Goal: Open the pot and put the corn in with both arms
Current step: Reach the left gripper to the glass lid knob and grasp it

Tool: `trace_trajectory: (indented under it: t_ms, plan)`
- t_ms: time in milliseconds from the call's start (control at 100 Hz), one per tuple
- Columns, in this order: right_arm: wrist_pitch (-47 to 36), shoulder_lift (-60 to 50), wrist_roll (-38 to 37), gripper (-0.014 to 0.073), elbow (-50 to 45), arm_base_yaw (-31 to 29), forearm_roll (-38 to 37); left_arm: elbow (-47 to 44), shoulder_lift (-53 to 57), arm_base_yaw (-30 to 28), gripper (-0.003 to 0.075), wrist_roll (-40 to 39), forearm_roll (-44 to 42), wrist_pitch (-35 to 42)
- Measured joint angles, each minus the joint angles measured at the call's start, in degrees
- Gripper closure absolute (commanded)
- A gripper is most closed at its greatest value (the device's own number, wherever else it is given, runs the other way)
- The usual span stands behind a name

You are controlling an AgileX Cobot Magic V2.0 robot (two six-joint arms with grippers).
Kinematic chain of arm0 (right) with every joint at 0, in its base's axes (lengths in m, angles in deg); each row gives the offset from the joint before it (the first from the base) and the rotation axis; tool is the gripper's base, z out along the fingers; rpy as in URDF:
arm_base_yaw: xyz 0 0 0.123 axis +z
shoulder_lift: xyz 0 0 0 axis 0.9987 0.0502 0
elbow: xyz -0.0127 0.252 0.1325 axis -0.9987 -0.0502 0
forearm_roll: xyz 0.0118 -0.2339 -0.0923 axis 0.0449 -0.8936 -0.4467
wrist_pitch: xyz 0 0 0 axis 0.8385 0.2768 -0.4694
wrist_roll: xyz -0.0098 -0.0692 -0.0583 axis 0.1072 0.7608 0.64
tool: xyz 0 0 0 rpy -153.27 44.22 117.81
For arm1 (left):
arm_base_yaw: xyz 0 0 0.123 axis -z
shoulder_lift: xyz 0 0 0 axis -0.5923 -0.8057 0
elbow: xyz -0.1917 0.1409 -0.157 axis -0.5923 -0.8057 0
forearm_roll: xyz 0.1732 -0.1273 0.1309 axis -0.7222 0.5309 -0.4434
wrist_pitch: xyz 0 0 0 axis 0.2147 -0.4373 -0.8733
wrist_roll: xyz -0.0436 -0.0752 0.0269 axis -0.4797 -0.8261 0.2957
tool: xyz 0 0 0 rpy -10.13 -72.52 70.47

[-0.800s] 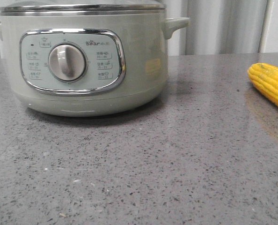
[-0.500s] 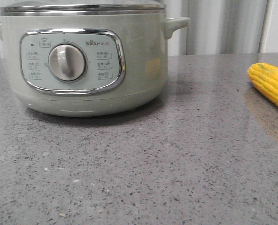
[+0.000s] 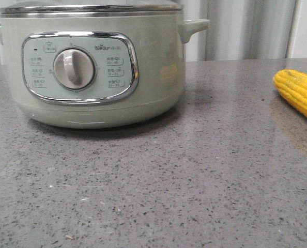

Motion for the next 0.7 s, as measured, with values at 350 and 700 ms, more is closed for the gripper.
trace_trajectory:
  t_ms: [350,700]
  plan:
    - [-11.3,0.0,0.0,0.0661,0.0,0.0,-2.4,0.0,0.0,0.0,0.0741,0.0,12.5,4.2]
    - [-24.6,0.0,-8.6,0.0661,0.0,0.0,32.8,0.0,0.0,0.0,0.0741,-0.5,56.6,12.2]
